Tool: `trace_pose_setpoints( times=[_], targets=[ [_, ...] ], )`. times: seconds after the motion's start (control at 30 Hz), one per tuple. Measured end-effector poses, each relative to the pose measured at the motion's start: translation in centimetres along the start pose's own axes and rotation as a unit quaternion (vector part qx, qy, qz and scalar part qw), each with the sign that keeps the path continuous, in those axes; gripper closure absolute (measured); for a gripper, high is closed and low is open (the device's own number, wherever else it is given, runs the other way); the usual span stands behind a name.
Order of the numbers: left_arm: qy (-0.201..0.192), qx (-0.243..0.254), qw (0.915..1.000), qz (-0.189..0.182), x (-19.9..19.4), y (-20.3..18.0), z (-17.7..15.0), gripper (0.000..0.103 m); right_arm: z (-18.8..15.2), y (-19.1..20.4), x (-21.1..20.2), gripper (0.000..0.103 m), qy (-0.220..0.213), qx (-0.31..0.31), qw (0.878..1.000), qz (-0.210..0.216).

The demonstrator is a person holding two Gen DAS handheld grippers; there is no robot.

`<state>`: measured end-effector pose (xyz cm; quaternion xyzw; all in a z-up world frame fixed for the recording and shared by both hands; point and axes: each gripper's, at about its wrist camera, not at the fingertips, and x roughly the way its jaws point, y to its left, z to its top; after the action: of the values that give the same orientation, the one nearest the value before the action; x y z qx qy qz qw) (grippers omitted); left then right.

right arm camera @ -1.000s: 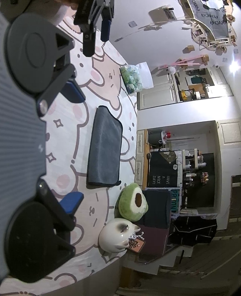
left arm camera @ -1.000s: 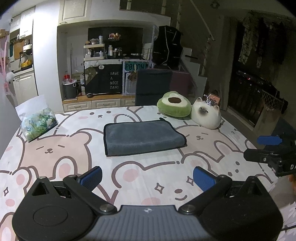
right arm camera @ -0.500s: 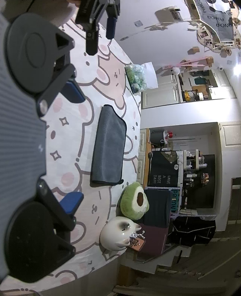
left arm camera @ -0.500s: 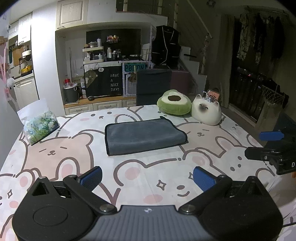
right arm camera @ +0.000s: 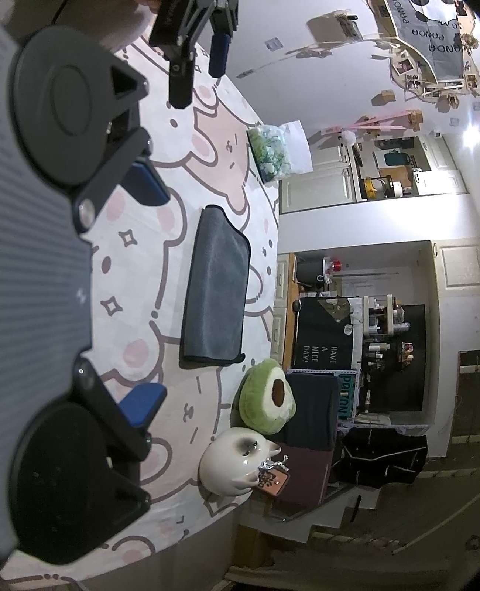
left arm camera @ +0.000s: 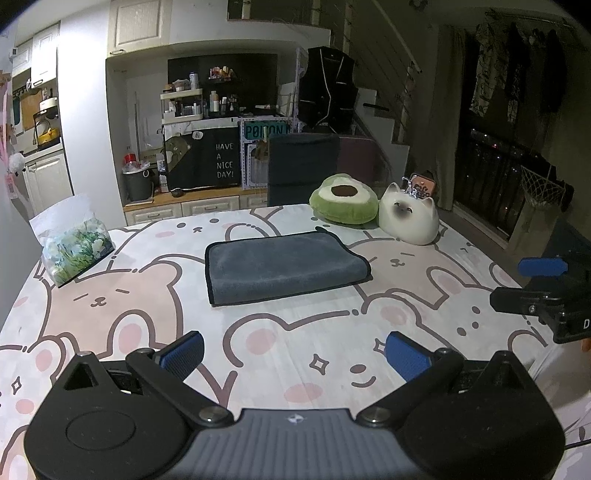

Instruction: Fold towel

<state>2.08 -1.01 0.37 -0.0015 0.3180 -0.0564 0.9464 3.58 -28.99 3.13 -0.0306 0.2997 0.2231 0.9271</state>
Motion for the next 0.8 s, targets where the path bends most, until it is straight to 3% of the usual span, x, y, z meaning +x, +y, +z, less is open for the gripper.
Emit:
trace_pose_setpoints(
  times=[0.8],
  targets=[
    [0.001, 0.000, 1.0000, 0.000, 0.06, 0.03, -0.05, 0.000, -0.32, 0.00, 0.19, 0.000, 0.002, 0.000, 1.000, 0.003]
  ],
)
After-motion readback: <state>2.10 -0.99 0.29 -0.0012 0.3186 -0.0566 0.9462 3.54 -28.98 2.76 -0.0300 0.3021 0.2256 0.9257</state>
